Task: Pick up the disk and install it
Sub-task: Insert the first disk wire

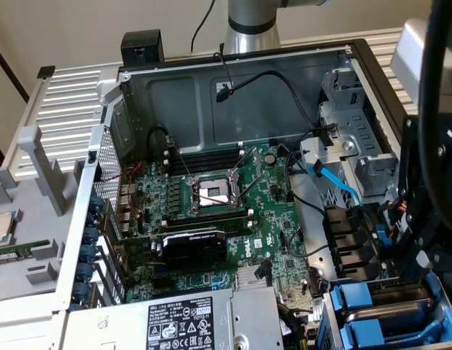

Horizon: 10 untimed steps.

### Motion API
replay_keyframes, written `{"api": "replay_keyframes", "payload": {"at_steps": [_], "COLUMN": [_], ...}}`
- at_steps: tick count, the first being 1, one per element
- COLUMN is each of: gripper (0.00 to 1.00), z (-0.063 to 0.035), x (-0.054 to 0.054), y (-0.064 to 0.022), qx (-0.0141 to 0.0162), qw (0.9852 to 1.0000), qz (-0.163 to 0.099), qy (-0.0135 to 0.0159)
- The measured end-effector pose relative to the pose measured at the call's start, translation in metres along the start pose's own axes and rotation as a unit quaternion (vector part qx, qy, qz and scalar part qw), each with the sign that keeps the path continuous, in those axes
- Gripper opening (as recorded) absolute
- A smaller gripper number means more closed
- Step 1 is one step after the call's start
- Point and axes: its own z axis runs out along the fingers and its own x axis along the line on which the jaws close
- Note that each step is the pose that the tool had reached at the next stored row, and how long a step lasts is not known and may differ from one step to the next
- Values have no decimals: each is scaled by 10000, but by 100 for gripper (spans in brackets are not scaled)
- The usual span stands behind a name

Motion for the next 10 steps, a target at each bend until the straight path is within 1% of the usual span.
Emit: {"api": "replay_keyframes", "payload": {"at_steps": [4,7,10], "gripper": [17,17,17], "z": [18,47,64], "x": [-1,-10,-23], "y": [-3,-8,-5], "qx": [6,19,24], "qw": [10000,10000,9999], "qz": [56,81,111], "qy": [-10,-15,-20]}}
